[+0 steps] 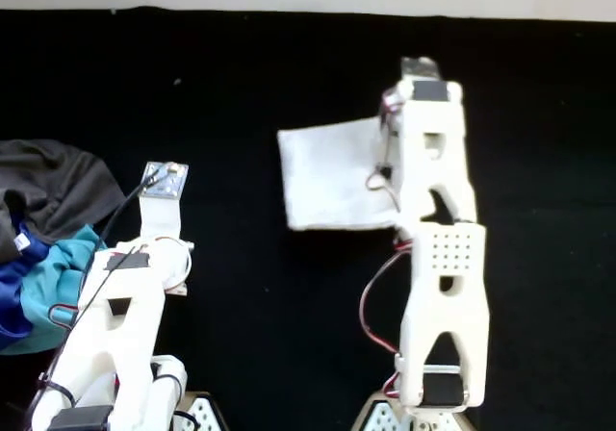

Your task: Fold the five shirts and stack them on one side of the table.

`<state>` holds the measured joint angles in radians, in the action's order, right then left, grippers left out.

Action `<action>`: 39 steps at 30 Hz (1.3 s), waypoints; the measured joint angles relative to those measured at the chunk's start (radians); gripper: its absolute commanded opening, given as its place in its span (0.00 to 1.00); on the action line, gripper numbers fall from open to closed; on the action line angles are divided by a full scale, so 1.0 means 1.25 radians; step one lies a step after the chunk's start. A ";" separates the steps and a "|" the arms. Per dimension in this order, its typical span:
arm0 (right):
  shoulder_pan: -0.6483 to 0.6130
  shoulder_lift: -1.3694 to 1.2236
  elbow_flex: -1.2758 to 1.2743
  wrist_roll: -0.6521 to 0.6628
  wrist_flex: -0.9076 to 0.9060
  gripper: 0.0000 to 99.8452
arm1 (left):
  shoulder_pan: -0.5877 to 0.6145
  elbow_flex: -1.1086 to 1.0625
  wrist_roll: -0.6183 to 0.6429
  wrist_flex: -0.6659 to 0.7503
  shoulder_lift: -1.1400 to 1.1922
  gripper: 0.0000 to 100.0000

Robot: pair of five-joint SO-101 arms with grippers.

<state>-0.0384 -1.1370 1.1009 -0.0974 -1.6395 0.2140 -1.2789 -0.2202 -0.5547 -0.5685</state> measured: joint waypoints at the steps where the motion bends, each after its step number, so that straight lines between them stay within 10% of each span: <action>1: 0.018 -0.012 0.020 0.000 -0.004 0.01 | 0.000 0.000 0.000 0.000 0.000 0.01; 17: 0.352 -0.044 0.207 0.420 0.329 0.01 | 0.000 0.000 0.000 0.000 0.000 0.01; 28: 0.405 -0.044 0.074 0.448 0.582 0.02 | 0.000 0.000 0.000 0.000 0.000 0.01; 34: 0.405 -0.043 0.038 0.431 0.584 0.29 | 0.000 0.000 0.000 0.000 0.000 0.01; 39: 0.412 -0.042 0.087 0.285 0.495 0.27 | 0.000 0.000 0.000 0.000 0.000 0.01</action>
<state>0.4772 -1.1891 1.2098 0.2585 -1.0211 0.2140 -1.2789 -0.2202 -0.5547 -0.5685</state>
